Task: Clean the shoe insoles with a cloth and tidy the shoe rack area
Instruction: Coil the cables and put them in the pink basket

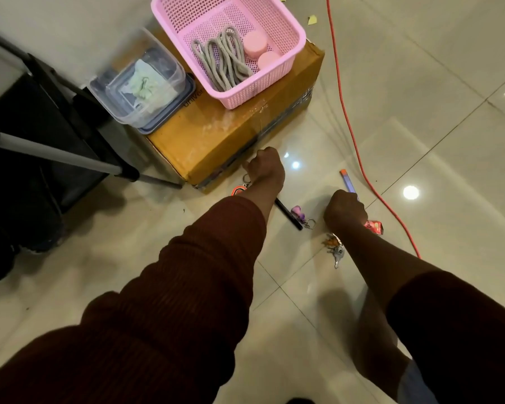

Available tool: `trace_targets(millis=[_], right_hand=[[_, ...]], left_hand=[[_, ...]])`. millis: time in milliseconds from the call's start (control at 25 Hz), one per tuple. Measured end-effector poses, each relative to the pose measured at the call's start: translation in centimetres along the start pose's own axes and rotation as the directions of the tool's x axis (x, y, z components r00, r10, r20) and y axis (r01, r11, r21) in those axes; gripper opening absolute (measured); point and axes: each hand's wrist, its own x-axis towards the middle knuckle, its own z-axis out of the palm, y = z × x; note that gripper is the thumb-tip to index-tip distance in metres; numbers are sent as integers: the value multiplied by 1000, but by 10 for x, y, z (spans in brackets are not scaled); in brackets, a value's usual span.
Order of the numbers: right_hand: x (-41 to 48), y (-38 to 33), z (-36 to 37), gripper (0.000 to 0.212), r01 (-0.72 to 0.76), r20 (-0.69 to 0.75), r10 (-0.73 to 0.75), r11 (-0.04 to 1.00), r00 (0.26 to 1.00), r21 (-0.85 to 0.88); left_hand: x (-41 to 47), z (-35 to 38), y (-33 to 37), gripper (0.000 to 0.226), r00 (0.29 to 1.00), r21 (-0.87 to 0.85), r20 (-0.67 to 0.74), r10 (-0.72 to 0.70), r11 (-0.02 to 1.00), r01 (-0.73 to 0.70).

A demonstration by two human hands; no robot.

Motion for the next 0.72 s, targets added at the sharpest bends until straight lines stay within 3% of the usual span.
trace_targets(millis=[200, 400, 480, 600, 720], right_hand=[[-1, -2, -2, 28, 36, -106, -19, 987, 994, 159], [-17, -18, -34, 26, 134, -282, -26, 918, 959, 373], [-28, -34, -62, 26, 188, -390, 16, 858, 921, 478], [-44, -62, -108, 24, 381, -580, 29, 726, 814, 572], [-51, -97, -156, 25, 544, -665, -6, 581, 747, 606]], left_hand=[[-12, -12, -2, 27, 994, -198, 110, 11, 980, 11], [-57, -47, 9, 19, 988, -506, 86, 127, 860, -67], [-71, -75, 16, 20, 979, -527, 9, 203, 833, -168], [-83, -128, 27, 19, 933, -563, -214, 289, 744, -359], [-69, -189, 31, 20, 906, -656, -404, 127, 649, -384]])
